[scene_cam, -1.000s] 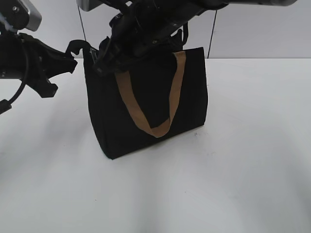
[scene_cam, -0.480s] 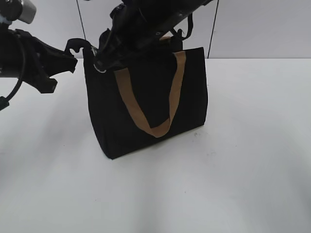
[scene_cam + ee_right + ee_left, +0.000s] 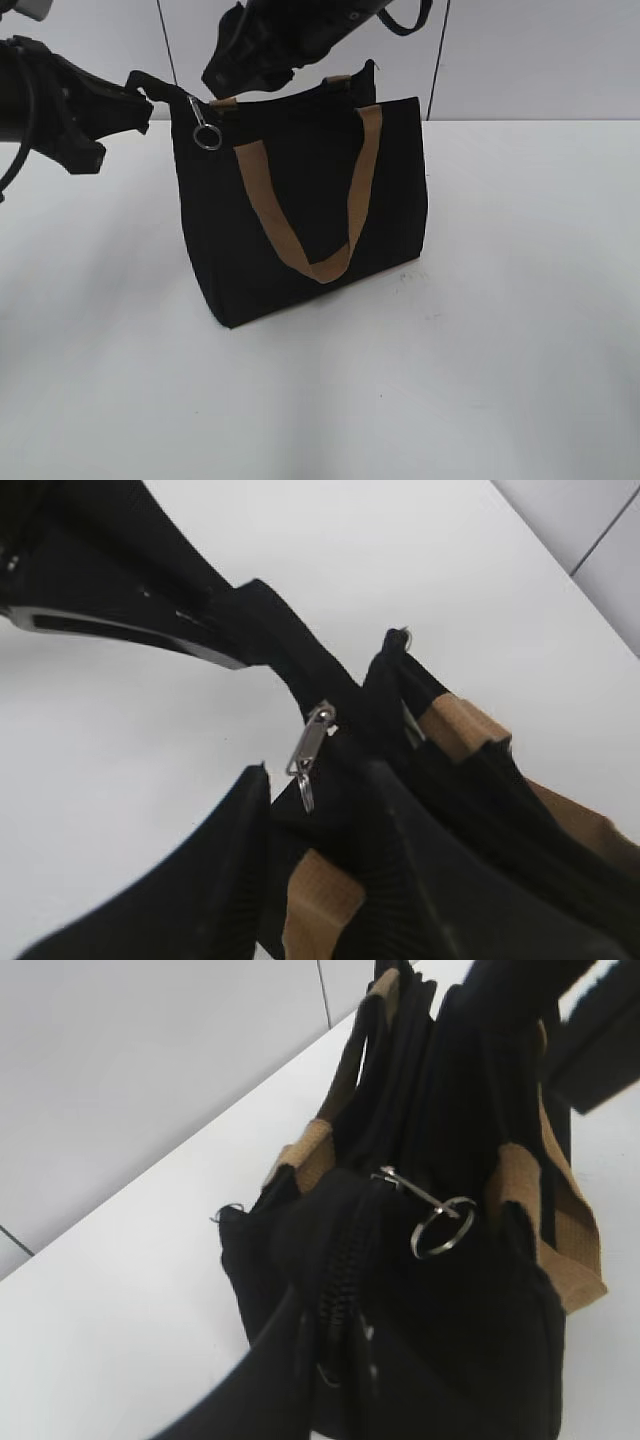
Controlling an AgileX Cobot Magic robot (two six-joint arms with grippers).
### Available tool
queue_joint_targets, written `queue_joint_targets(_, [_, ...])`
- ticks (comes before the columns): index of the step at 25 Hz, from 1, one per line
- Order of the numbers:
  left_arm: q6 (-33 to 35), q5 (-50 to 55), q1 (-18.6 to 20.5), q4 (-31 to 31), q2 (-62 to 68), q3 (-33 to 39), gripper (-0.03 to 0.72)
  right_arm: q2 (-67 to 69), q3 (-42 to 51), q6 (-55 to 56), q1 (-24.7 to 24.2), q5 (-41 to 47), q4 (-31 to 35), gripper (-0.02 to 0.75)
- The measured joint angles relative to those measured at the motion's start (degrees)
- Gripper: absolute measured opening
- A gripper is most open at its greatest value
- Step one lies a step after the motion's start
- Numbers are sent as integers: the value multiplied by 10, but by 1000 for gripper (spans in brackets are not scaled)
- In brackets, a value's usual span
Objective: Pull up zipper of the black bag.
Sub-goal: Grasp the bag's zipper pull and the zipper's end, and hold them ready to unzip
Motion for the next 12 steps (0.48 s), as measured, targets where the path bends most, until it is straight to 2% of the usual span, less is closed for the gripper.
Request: queue_joint_targets(12, [-34,47,0,0,-3,-45,22,11,0,-14,-7,2,-3,245])
